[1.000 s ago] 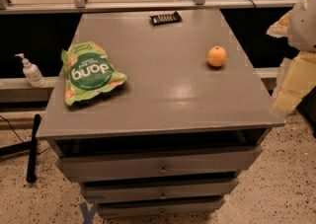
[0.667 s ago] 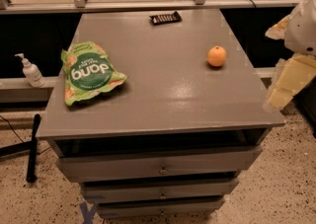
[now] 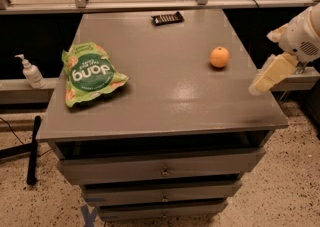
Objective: Pick orange
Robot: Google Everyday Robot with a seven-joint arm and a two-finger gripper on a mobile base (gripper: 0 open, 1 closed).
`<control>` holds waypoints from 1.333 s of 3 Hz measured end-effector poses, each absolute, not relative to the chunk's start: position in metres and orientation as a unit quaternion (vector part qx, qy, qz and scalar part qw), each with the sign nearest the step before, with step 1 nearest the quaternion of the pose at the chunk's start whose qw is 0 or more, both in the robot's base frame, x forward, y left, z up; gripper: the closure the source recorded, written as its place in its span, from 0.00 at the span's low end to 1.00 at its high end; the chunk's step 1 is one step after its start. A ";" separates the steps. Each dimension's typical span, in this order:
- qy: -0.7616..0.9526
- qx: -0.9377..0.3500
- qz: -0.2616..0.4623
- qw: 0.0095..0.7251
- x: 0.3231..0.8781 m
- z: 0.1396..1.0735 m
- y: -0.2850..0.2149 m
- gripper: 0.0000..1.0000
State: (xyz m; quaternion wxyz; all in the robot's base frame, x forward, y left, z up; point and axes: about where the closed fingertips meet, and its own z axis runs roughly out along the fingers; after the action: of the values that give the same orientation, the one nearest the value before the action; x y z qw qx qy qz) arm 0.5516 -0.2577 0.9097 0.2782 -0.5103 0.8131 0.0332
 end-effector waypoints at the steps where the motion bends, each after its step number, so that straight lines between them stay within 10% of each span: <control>1: 0.812 -0.477 0.075 0.327 0.587 0.891 -0.255 0.00; 4: 0.767 -0.446 0.173 0.428 0.652 0.845 -0.203 0.00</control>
Offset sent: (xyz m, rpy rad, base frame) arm 0.0925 0.0387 -0.0508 0.4306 -0.1099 -0.0374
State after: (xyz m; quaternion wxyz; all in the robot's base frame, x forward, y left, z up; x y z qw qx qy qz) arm 0.6516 -0.2033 0.8455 0.4276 -0.4463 0.7669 0.1730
